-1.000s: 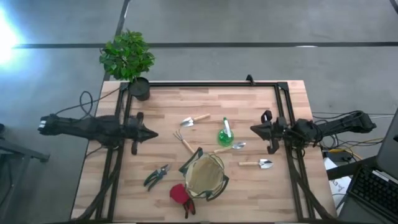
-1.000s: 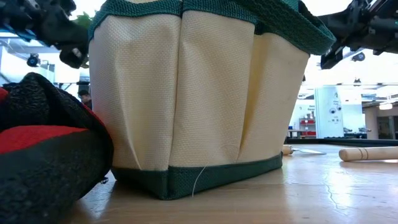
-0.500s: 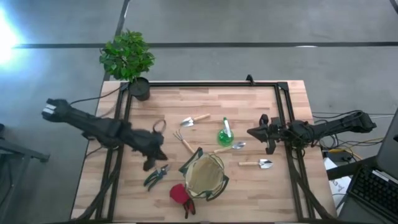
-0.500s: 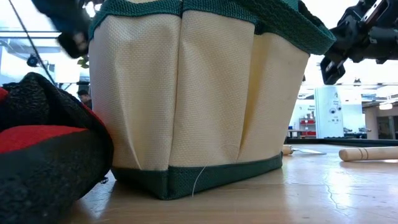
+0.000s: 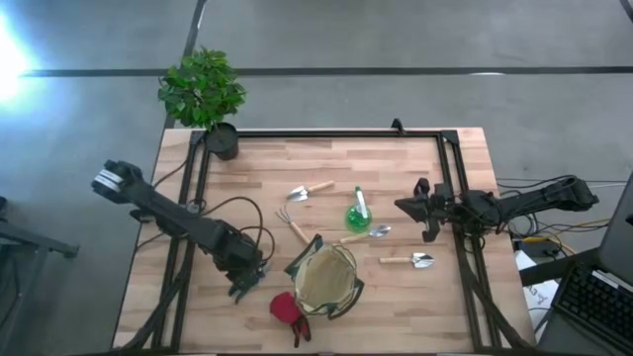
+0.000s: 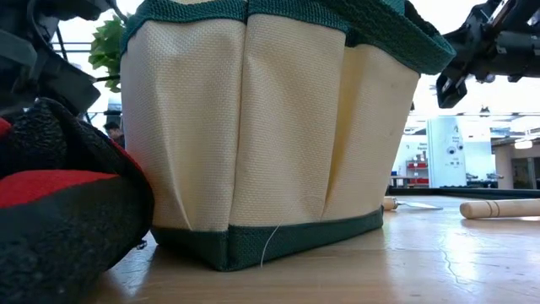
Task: Pick & Place Garden tools in Gardening bag
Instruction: Put the shear scissors into the gardening bag
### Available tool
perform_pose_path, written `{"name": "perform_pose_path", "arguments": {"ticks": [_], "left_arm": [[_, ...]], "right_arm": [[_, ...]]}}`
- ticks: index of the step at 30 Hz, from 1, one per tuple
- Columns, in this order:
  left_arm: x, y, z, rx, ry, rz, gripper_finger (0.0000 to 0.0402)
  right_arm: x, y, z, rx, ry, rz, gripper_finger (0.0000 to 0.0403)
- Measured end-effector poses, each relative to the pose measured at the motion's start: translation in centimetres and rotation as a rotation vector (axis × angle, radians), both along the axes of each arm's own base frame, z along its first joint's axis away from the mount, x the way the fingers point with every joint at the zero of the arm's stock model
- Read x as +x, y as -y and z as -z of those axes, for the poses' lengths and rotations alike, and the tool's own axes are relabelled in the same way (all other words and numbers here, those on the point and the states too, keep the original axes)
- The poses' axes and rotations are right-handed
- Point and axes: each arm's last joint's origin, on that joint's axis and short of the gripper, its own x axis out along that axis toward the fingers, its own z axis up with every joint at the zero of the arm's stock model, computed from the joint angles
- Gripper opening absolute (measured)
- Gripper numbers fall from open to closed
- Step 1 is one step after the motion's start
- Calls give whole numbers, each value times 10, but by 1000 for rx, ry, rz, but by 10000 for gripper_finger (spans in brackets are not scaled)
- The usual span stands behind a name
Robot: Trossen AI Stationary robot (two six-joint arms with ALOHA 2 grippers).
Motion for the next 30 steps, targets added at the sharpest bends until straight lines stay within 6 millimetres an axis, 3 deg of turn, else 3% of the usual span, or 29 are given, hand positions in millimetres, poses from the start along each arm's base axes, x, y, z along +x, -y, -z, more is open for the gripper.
{"name": "perform_pose_path", "arguments": {"ticks": [18, 30], "left_arm": [[14, 5, 4, 14, 126, 20, 130], [17, 8, 16, 13, 68, 42, 129]], "right_arm": [[0, 1, -1, 4, 8, 32, 8], [0, 1, 0, 3, 0, 31, 8]]}}
